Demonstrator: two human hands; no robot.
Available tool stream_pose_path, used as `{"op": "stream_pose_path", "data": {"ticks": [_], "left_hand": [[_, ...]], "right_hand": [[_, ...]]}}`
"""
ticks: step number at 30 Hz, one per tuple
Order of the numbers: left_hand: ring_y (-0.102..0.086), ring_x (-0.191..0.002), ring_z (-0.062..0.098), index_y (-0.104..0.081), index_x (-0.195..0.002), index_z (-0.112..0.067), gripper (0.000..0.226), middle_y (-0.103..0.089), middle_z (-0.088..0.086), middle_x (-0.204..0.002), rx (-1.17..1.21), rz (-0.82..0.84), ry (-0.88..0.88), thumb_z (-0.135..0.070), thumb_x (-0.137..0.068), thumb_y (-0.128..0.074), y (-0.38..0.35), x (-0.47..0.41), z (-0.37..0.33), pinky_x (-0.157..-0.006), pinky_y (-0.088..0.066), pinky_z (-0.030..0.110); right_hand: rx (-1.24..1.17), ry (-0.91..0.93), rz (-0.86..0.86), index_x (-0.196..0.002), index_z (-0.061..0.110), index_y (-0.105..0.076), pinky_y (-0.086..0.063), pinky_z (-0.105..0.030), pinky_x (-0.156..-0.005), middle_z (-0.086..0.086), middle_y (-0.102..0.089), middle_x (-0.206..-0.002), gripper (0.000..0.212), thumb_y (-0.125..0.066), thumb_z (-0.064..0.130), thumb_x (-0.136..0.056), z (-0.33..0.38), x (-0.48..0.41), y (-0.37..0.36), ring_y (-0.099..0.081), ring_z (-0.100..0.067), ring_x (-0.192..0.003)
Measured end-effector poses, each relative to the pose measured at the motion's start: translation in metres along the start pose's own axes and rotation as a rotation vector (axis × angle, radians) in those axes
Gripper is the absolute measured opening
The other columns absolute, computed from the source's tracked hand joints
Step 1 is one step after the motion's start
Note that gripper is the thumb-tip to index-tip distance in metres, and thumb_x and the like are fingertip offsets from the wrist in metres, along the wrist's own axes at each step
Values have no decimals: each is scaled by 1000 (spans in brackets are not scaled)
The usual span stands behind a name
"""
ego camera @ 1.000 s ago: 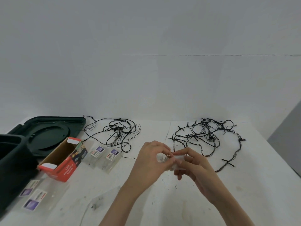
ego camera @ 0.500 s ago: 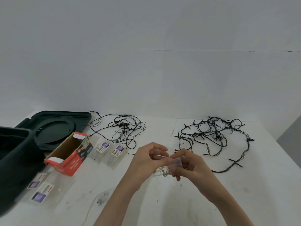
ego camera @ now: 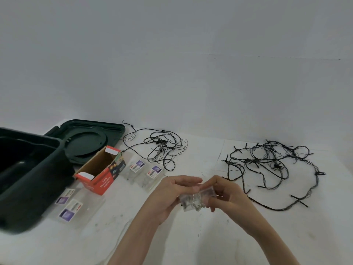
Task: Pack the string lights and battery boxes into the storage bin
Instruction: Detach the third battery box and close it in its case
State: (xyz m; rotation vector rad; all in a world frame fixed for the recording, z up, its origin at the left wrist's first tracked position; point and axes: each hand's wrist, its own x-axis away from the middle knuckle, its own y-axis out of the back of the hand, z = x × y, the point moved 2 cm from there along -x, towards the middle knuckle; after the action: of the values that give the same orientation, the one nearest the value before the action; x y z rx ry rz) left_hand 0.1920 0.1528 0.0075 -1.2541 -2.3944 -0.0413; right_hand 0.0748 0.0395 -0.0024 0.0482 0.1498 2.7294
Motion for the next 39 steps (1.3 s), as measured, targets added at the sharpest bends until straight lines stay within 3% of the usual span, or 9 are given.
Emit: {"op": "stream_pose_path", "data": {"ticks": [2,9,14,19,24,29,33,36,39], "left_hand": [[-65,-83,17,-77,-80,-14,20,-74,2,-84,30,-54,6,2,-69,-73,6,1,3,-80,-43,29],[-66,-76,12,-75,-85,-8,17,-74,3,-80,56,-198,-48,4,-79,-65,31,6,11,-63,-47,16],[-67,-83,7,-72,-100,-17,17,-74,-4,-91,-78,-307,-176,-18,-91,-57,52,17,14,-68,-50,14],[-54,-95,-2,-63,-115,-26,25,-59,-19,-108,-729,-792,-229,-30,-93,-54,122,35,19,-84,-42,14],[-38,-127,25,-49,-130,-22,43,-52,2,-134,-1135,-1098,-73,-32,-90,-58,185,60,38,-105,-32,36],[-30,-129,24,-34,-139,-20,64,-41,2,-141,-1200,-1122,81,-39,-85,-62,205,72,45,-104,-32,34],[-33,-123,22,-49,-130,-24,50,-49,-1,-135,-1255,-1098,100,-43,-86,-61,205,74,47,-99,-32,30],[-39,-121,20,-50,-124,-25,46,-52,-2,-132,-1133,-1065,71,-39,-83,-66,199,75,45,-99,-34,32],[-57,-106,18,-41,-122,-25,54,-56,-1,-126,-905,-964,97,-31,-79,-73,188,76,41,-90,-51,32]], "right_hand": [[15,-7,14,-82,19,-68,-46,-26,-61,-14,-61,-70,19,-63,7,-67,-2,-5,-6,-53,-17,-63],[-31,-31,65,-82,16,-66,-47,-28,-61,-12,-64,-72,17,-66,8,-67,-9,-21,-32,-53,-17,-63],[-190,-80,30,-80,8,-64,-46,-26,-59,-8,-64,-64,18,-68,7,-62,-16,-35,-53,-53,-23,-59],[-292,-141,56,-83,2,-61,-46,-26,-56,-12,-65,-67,24,-69,8,-62,-23,-47,-75,-52,-24,-58],[-293,-182,106,-86,-3,-58,-45,-29,-58,-15,-66,-70,29,-69,7,-61,-28,-52,-94,-51,-26,-58],[-291,-186,147,-85,-2,-59,-46,-26,-54,-18,-66,-71,27,-69,6,-61,-26,-57,-107,-53,-25,-58],[-272,-192,140,-86,-1,-59,-47,-27,-54,-18,-65,-69,28,-69,7,-61,-24,-59,-110,-53,-25,-57],[-273,-196,120,-87,-1,-59,-47,-28,-55,-17,-63,-67,29,-68,8,-61,-22,-59,-110,-53,-25,-57],[-284,-181,84,-86,-1,-60,-48,-27,-55,-17,-63,-67,28,-68,7,-61,-18,-55,-108,-55,-25,-57]]}}
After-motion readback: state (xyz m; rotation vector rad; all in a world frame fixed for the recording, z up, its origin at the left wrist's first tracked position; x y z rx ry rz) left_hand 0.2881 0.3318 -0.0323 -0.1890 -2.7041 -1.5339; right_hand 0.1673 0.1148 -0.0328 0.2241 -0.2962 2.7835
